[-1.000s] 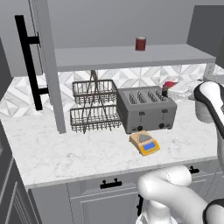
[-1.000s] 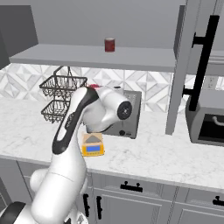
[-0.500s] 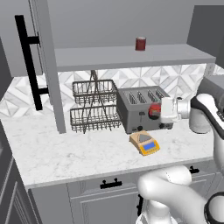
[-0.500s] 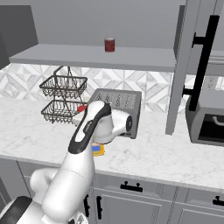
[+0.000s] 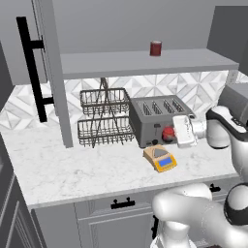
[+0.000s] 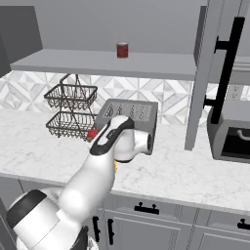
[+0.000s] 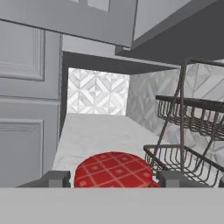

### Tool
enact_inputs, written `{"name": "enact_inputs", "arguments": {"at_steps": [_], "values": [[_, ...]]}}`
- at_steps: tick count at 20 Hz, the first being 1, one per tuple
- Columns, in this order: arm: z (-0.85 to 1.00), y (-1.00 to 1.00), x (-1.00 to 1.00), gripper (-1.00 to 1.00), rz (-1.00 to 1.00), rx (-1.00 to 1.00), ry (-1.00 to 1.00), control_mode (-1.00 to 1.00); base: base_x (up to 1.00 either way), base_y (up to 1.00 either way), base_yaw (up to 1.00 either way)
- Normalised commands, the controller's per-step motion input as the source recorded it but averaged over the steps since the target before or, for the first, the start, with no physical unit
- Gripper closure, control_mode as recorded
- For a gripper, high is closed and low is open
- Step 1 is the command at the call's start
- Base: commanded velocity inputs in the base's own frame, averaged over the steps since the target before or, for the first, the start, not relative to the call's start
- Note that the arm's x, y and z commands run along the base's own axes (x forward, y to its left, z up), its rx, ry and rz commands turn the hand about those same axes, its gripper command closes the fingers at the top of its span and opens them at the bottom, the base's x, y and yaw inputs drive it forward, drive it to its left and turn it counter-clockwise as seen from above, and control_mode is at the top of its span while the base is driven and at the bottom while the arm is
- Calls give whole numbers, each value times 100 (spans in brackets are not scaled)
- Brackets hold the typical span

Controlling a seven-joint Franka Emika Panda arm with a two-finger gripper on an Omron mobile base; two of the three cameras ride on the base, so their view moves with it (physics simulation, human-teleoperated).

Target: Pick the jam and place it on the digital scale for weighing, and close the cabinet.

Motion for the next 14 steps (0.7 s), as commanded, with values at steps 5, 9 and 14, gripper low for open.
{"name": "enact_inputs", "arguments": {"at_steps": [5, 9, 14], "values": [[-38, -2, 16, 100, 13, 0, -2, -100, 0, 0, 0], [-41, 0, 24, 100, 9, 0, 0, -100, 0, 0, 0], [-44, 0, 13, 100, 4, 0, 0, -100, 0, 0, 0]]}}
